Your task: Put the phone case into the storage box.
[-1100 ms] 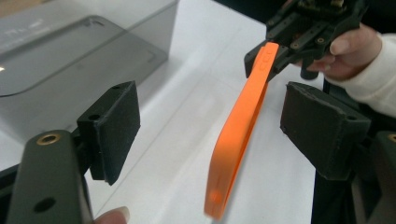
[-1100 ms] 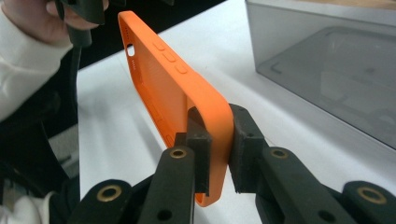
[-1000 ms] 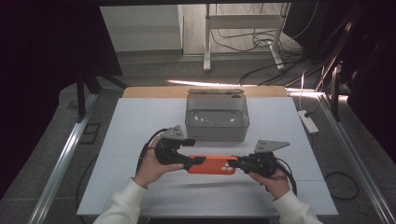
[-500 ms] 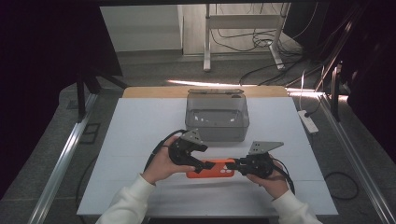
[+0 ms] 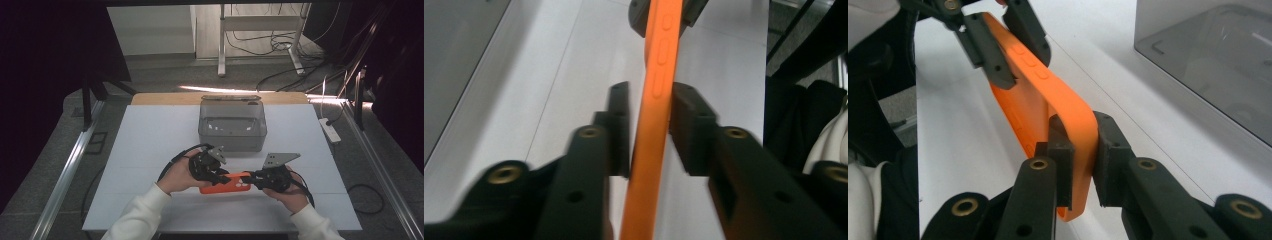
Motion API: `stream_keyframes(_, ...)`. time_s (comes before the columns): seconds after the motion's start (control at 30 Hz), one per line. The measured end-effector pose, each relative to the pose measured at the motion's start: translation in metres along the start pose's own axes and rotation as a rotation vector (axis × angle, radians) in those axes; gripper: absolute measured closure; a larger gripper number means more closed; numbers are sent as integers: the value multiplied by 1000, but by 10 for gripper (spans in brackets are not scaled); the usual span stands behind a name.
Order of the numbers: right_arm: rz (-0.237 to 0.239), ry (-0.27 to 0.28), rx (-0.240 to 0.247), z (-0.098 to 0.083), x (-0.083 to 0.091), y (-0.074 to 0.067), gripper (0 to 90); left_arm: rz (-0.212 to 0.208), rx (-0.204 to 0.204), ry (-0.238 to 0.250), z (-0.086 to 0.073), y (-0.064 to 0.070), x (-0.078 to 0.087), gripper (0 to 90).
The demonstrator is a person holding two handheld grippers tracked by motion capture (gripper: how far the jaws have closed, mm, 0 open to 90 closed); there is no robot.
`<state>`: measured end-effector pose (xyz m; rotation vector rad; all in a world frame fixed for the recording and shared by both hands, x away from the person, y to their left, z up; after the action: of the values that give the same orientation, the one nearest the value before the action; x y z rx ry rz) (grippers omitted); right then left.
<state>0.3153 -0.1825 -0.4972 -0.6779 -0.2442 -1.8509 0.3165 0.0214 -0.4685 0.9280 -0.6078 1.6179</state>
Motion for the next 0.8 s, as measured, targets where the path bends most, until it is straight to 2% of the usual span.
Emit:
stream_keyframes(0.07, 3, 1, 2, 0, 0, 0, 796, 3, -11, -3, 0, 3, 0, 785)
stream_keyframes(0.2, 9, 11, -1, 0, 1, 1, 796, 9, -1, 8, 0, 3, 1, 768)
stream_keyframes(0.23, 12, 15, -3, 1, 2, 1, 797, 10, 13, 18, 0, 2, 2, 768)
stream_keyframes(0.33, 9, 34, -21, 1, 4, 3, 797, -3, 40, 35, -3, -2, 2, 695)
stream_keyframes(0.4, 16, 46, -32, 1, 5, 4, 798, 7, 36, 44, -4, -3, 3, 743)
stream_keyframes(0.5, 16, 47, -35, 1, 5, 5, 797, 1, 25, 45, -3, -1, 3, 772)
stream_keyframes(0.8, 23, 58, -43, 1, 5, 6, 792, 0, 20, 47, -1, 0, 5, 789)
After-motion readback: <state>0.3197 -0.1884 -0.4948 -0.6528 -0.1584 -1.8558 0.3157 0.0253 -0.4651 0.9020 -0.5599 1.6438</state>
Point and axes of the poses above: each handheld gripper's, and its own axes: x roughly backward along the jaws, z roughly out of its top, y roughly to its right, the point moved 3 cm from there along -x, roughly forward along the jaws, and after that the axes turned 1 degree about z, right-handed, at the moved point
